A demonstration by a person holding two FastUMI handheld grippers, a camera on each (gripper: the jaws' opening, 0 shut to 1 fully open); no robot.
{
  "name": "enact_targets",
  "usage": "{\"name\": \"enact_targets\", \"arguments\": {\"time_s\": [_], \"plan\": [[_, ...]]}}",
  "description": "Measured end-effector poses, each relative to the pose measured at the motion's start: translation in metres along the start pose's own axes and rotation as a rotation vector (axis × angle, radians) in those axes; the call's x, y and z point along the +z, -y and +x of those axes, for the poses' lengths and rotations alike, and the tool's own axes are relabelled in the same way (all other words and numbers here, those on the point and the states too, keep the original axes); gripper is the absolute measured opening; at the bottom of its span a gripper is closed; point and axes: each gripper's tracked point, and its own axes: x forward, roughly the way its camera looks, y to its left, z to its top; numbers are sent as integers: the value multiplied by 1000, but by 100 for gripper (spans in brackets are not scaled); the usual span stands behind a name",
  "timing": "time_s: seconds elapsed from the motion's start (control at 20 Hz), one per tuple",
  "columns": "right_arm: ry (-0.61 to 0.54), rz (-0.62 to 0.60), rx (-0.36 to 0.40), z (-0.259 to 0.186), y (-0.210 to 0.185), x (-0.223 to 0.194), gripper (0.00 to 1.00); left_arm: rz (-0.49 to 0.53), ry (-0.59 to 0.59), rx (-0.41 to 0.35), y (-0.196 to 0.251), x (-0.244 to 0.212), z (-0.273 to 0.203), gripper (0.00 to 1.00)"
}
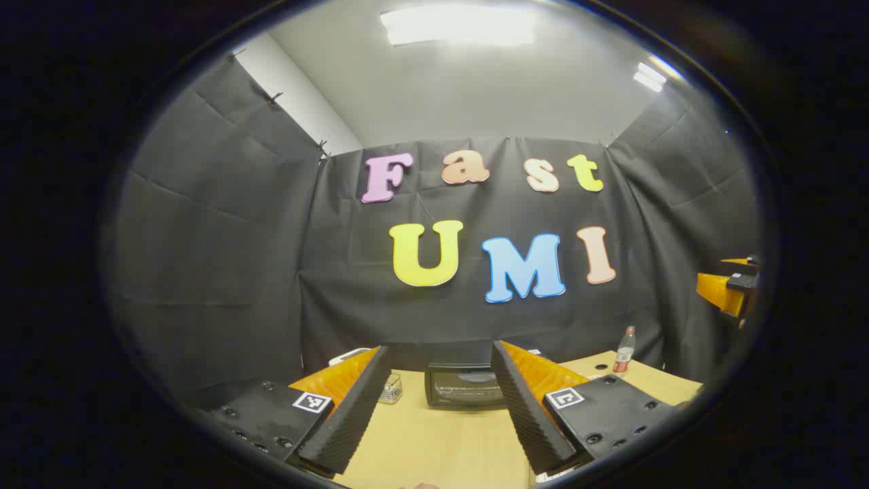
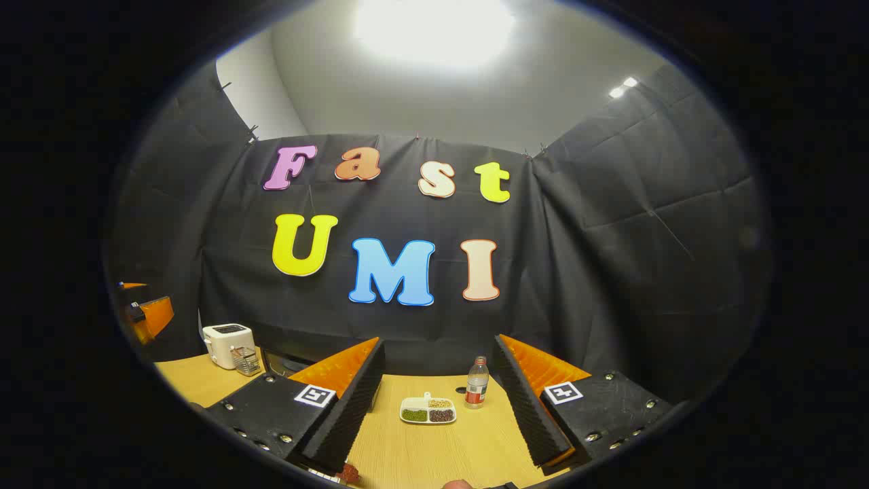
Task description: Open the electric oven with the left hand, put the food in, and close the electric oven.
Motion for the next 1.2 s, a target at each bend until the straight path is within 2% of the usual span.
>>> {"name": "enact_targets", "arguments": {"time_s": [0.35,0.4,0.45,0.65,0.8,1.0,1.2], "plan": [[0,3,22,-5,1,-5,96,14,12,-8,12,6,-10,99],[0,4,26,-5,2,-5,96,16,10,-7,14,6,-11,94],[0,4,31,-5,3,-6,96,17,9,-5,17,4,-14,94],[2,7,54,-3,9,-9,95,21,7,8,28,7,-18,95],[6,15,81,0,13,-12,96,16,8,25,38,7,-16,100],[12,15,100,6,19,-21,96,14,22,42,45,9,1,100],[6,32,95,14,16,-23,96,-12,22,39,46,6,38,100]]}}
